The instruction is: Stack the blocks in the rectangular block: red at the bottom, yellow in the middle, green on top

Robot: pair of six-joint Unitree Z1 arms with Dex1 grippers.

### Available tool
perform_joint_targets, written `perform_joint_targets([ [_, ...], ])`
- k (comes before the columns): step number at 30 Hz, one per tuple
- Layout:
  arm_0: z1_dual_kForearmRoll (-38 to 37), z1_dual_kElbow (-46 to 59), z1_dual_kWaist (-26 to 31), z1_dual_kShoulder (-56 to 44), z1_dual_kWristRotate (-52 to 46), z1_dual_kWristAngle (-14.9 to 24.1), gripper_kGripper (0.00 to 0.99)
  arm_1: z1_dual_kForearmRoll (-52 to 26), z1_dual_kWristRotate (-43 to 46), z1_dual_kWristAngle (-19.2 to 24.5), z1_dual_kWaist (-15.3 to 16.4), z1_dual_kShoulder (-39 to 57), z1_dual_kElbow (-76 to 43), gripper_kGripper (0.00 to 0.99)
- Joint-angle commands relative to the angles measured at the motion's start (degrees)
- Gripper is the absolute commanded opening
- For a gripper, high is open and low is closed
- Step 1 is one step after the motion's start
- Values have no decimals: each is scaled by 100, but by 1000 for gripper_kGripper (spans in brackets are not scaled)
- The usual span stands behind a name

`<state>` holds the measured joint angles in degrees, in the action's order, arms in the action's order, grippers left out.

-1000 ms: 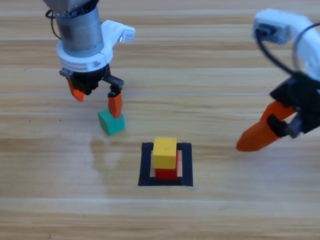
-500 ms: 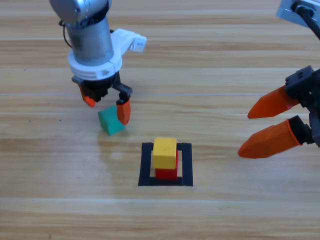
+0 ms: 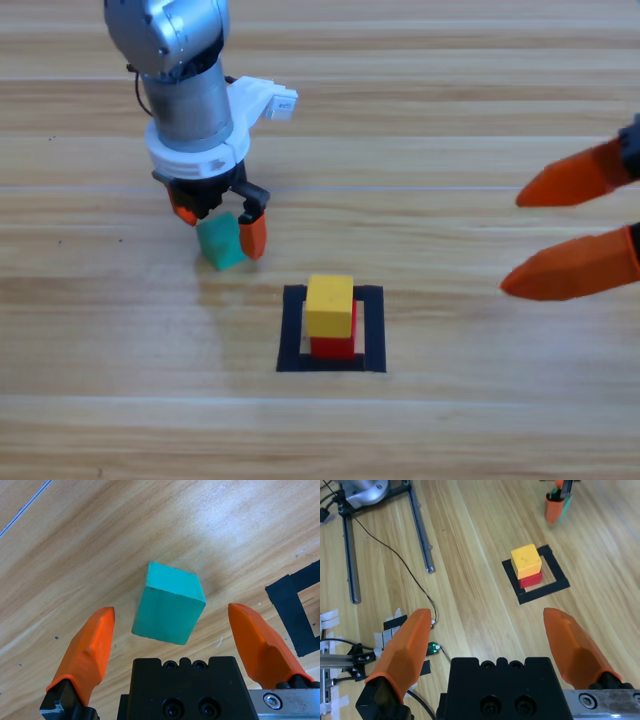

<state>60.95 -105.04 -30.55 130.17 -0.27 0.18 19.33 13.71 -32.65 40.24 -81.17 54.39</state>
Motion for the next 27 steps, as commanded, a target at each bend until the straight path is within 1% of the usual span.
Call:
perform_joint_targets([
  [1, -144, 177, -100, 351, 36, 61, 968, -140, 9, -128, -87, 277, -130, 989],
  [10, -232, 203, -100, 500, 36, 70, 976, -157, 26, -119, -87, 242, -139, 989],
  [14, -259, 195, -100, 518, 36, 70, 948, -183, 26, -119, -87, 198, -139, 989],
  [20, -259, 142, -100, 580, 18, 61, 787, -210, 26, -119, -87, 119, -139, 989],
  [21, -259, 142, -100, 588, 18, 52, 764, -219, 26, -119, -87, 101, -139, 989],
  [22, -259, 142, -100, 588, 18, 52, 761, -227, 26, -119, -87, 92, -139, 989],
  [27, -259, 133, -100, 562, -34, 61, 546, -298, 9, -119, -87, 66, -139, 988],
])
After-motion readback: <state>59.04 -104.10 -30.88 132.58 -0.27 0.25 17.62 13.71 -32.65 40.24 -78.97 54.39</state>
